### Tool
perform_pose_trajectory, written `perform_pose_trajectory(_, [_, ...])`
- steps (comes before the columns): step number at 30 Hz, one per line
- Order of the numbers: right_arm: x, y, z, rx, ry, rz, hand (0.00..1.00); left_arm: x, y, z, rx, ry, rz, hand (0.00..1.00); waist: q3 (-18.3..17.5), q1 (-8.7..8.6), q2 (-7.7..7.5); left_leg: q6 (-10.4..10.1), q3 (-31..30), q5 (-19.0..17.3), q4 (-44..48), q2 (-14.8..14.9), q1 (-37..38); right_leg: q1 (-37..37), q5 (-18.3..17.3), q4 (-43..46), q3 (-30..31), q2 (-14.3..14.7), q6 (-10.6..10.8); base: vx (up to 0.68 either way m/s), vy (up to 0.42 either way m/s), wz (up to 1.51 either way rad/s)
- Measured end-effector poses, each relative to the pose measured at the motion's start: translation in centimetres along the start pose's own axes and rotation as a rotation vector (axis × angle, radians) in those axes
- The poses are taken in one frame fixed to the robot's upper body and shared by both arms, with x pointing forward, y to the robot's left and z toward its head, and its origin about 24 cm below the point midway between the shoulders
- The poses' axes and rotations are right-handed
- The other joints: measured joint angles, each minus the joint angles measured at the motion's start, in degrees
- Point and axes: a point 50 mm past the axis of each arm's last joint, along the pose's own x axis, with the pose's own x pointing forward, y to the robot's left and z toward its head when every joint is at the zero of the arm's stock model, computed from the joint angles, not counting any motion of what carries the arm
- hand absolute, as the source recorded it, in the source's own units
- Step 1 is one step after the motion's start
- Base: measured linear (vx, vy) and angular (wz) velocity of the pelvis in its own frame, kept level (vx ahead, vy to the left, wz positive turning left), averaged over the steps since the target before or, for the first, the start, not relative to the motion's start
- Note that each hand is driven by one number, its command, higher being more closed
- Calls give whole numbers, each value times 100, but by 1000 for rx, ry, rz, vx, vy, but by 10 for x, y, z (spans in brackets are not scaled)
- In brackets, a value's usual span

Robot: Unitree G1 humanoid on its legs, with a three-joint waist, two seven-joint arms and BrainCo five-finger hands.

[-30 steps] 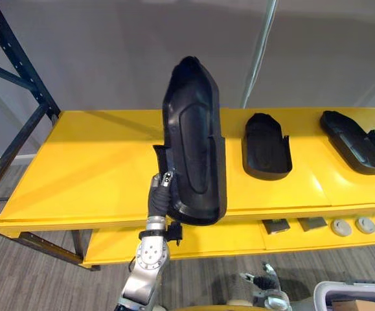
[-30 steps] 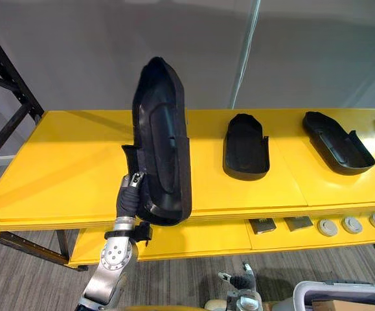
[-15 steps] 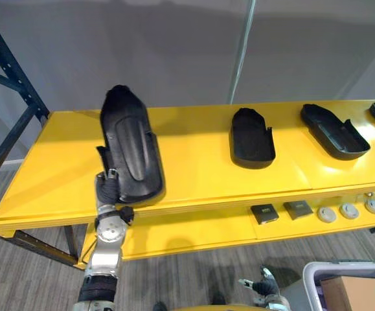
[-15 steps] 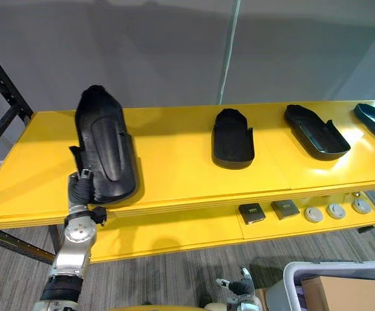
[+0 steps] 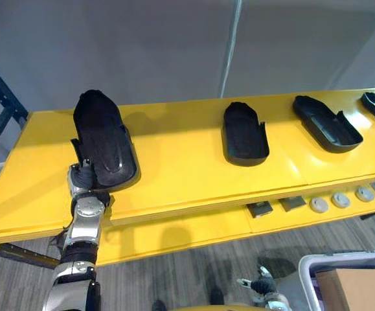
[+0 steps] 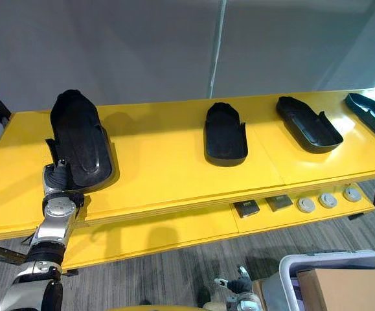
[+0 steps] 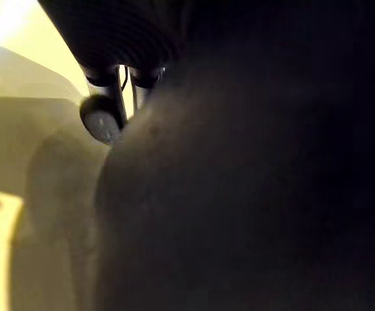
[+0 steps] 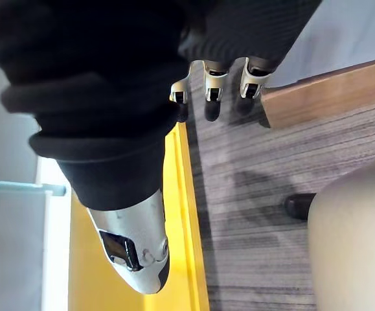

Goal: Walk over and take plastic housings, then place them on the shelf

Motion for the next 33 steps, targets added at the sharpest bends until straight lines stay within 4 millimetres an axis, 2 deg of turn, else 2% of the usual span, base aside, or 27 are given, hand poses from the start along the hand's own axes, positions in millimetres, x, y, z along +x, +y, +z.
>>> perform_pose_trajectory(14, [0, 0, 0, 1, 5, 0, 0, 11, -2, 10, 17, 18, 4, 0, 14, 6, -15, -1, -33, 0, -8, -4, 28, 11, -21, 53, 17, -4, 0, -15, 0, 0])
perform_pose_trajectory(18, [2, 1, -1, -3, 14, 4, 0, 7, -6, 25, -66, -32, 32, 0, 29, 40, -15, 0, -70, 1, -10, -5, 26, 24, -24, 51, -22, -7, -4, 3, -1, 3])
perform_pose_trajectory(22, [2, 1, -1, -6, 14, 2, 0, -18, -16, 48, -237, -146, 42, 0, 41, 93, 0, 3, -155, 3, -43, -17, 23, 61, -45, 53, -128, -28, -10, -14, -2, 9])
perform_pose_trajectory(25, [2, 1, -1, -18, 14, 3, 0, -32, -20, 51, -301, -174, 31, 0, 44, 123, 4, 2, -223, 3, -44, -20, 46, 119, -75, 50, -166, -39, -6, 3, -2, 14])
perform_pose_trajectory(30, [1, 2, -2, -26, 17, 4, 0, -60, -16, 51, -331, -248, 14, 0, 47, 165, 6, 2, -277, 3, -44, -28, 59, 169, -81, 44, -273, -57, 1, 11, -3, 9])
perform_pose_trajectory(32, [1, 3, -2, -32, 16, 8, 0, -90, -21, 60, -286, -377, -43, 0, 46, 181, 3, 2, -371, 2, -43, -34, 108, 273, -108, 41, -312, -83, 33, 5, -2, 20])
perform_pose_trajectory(33, [1, 2, -3, -31, 18, 7, 0, -100, -20, 61, -269, -412, -45, 100, 46, 185, 3, 1, -370, 1, -43, -25, 106, 272, -110, 42, -308, -87, 36, 0, 0, 0])
